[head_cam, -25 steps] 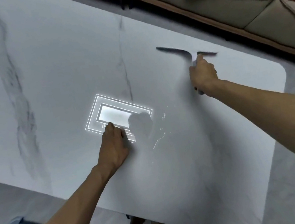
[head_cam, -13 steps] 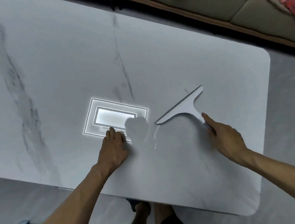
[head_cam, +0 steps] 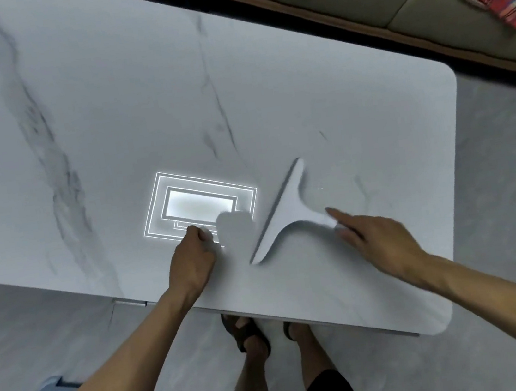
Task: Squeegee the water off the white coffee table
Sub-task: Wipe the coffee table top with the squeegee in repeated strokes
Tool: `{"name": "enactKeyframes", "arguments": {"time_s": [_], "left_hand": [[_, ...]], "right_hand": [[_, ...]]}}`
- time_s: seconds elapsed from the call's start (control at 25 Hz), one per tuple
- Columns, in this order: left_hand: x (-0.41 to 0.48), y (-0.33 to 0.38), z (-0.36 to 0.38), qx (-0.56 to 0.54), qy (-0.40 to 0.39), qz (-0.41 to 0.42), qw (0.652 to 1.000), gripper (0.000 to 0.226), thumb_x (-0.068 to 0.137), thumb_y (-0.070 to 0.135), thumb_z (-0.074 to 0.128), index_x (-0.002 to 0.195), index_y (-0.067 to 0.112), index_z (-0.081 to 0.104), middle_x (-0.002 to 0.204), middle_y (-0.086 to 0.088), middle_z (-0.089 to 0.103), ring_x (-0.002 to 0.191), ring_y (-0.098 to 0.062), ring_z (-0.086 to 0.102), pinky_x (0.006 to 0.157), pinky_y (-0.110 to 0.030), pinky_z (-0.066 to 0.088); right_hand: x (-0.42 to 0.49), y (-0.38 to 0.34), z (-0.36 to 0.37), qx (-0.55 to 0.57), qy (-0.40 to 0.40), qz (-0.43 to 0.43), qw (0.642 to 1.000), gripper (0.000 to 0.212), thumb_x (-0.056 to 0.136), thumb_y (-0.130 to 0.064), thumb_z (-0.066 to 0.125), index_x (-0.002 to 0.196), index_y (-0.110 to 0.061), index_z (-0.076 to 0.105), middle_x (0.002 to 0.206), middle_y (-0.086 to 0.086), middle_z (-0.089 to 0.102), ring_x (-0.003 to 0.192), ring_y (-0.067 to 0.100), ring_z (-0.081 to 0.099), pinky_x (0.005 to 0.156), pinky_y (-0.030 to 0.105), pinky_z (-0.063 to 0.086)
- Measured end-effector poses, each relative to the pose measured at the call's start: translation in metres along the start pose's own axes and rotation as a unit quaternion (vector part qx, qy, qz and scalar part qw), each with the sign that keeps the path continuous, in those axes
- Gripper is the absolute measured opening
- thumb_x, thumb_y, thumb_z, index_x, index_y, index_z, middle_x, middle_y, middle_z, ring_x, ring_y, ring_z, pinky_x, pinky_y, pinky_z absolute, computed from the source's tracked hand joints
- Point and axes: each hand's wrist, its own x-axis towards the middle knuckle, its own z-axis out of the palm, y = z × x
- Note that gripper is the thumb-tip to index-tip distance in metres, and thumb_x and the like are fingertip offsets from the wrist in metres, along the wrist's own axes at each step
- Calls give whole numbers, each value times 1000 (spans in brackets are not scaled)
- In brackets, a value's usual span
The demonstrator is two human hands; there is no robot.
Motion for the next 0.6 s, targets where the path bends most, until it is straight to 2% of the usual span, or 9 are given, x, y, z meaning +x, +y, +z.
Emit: {"name": "enactKeyframes", "arguments": {"time_s": [0.08, 0.16, 0.32, 0.44, 0.6], "left_hand": [[-6, -23, -4, 4, 24, -20, 1000, 20, 82, 2, 43, 95, 18, 45, 77, 3, 54, 68, -17, 51, 54, -28, 34], [-8, -49, -6, 26, 47, -14, 998, 21, 79, 0, 46, 93, 15, 45, 85, 1, 53, 73, -20, 51, 58, -29, 35], [-4, -80, 2, 59, 47, 27, 997, 19, 75, 3, 51, 82, 15, 39, 87, -2, 46, 77, -21, 47, 59, -29, 34], [-10, -77, 16, 40, 48, 25, 998, 21, 74, 2, 52, 84, 13, 37, 86, -4, 45, 74, -24, 47, 60, -34, 36], [-17, -49, 34, 82, 19, 102, 991, 35, 61, -9, 48, 82, 16, 34, 91, -7, 42, 77, -26, 43, 64, -32, 31]], "right_hand": [[8, -41, 30, -12, -47, -94, 994, 47, 100, -49, 32, 147, -46, 25, 126, -10, 61, 109, 17, 60, 86, 30, 46], [18, -79, 63, -18, -87, -182, 979, 46, 101, -47, 33, 146, -45, 28, 117, -7, 63, 105, 18, 61, 84, 31, 47], [47, -112, 100, -49, -95, -279, 954, 42, 101, -42, 37, 143, -39, 39, 100, 0, 65, 87, 25, 63, 72, 37, 49], [61, -96, 95, -65, -81, -271, 957, 41, 102, -42, 36, 143, -41, 39, 102, 0, 64, 89, 24, 64, 74, 35, 48], [58, -39, 66, -62, -48, -190, 979, 41, 100, -47, 34, 141, -47, 38, 107, -5, 64, 101, 19, 63, 77, 33, 46]]}}
